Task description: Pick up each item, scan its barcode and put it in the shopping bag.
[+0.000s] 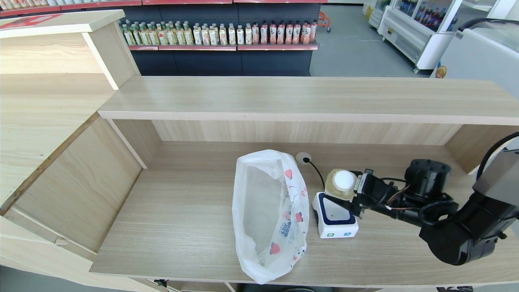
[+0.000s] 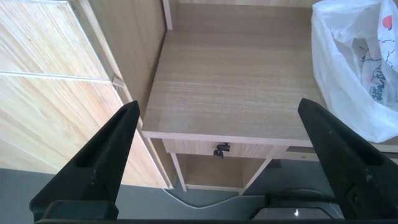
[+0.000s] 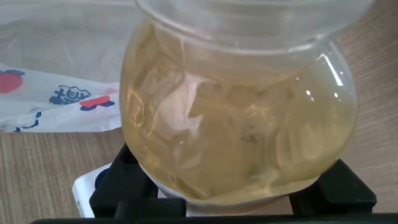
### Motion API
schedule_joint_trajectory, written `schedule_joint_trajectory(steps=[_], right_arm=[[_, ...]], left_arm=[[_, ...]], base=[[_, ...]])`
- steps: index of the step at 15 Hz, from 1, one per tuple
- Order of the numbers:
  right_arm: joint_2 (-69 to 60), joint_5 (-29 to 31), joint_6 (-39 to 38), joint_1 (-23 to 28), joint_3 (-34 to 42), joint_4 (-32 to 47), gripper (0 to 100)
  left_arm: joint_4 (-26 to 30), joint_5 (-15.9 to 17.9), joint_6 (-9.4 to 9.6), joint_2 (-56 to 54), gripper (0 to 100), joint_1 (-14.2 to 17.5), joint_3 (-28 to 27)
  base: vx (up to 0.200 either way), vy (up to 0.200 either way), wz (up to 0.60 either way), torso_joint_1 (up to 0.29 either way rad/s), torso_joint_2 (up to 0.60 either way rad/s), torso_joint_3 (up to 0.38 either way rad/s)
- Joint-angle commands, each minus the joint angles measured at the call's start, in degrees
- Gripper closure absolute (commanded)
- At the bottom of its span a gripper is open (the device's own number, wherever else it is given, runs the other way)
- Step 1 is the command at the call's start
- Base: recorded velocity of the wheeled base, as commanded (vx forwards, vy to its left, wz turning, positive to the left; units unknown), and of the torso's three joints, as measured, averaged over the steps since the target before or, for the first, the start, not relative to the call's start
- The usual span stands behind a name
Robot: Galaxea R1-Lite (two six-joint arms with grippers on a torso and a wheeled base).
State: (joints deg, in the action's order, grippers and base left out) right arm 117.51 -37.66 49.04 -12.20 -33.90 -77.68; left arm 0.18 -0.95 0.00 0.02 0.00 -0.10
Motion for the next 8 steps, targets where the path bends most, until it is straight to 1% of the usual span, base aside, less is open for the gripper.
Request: schedule_joint_trajectory(steps=[1, 3, 4, 5, 6, 7, 8], right_arm=[[-12.92, 0.22, -8.88, 0.07, -0.02, 3.24, 100], [-20.12, 0.22, -12.13, 1.39, 0.5, 7.89, 100], [-21.88, 0.74, -14.94, 1.74, 0.59, 8.42, 100], [-22.58, 2.94, -19.86, 1.48, 1.29, 8.51, 100], [-24.08, 7.33, -28.65, 0.69, 2.61, 9.3, 100], [-25.04, 10.41, -34.28, -0.89, 2.96, 11.23, 100], [-27.59, 14.72, -43.15, -3.44, 3.05, 16.86, 100]], left_arm=[[-0.01, -0.02, 0.0, -0.02, 0, 0.0, 0.01], [-0.01, -0.02, 0.0, -0.02, 0, 0.0, 0.01], [-0.01, -0.02, 0.0, -0.02, 0, 0.0, 0.01], [-0.01, -0.02, 0.0, -0.02, 0, 0.0, 0.01], [-0.01, -0.02, 0.0, -0.02, 0, 0.0, 0.01], [-0.01, -0.02, 0.0, -0.02, 0, 0.0, 0.01], [-0.01, -0.02, 0.0, -0.02, 0, 0.0, 0.01]], base=[[0.0, 0.0, 0.0, 0.0, 0.0, 0.0], [0.0, 0.0, 0.0, 0.0, 0.0, 0.0], [0.0, 0.0, 0.0, 0.0, 0.0, 0.0], [0.0, 0.0, 0.0, 0.0, 0.0, 0.0], [0.0, 0.0, 0.0, 0.0, 0.0, 0.0], [0.0, 0.0, 0.0, 0.0, 0.0, 0.0], [0.0, 0.0, 0.0, 0.0, 0.0, 0.0]])
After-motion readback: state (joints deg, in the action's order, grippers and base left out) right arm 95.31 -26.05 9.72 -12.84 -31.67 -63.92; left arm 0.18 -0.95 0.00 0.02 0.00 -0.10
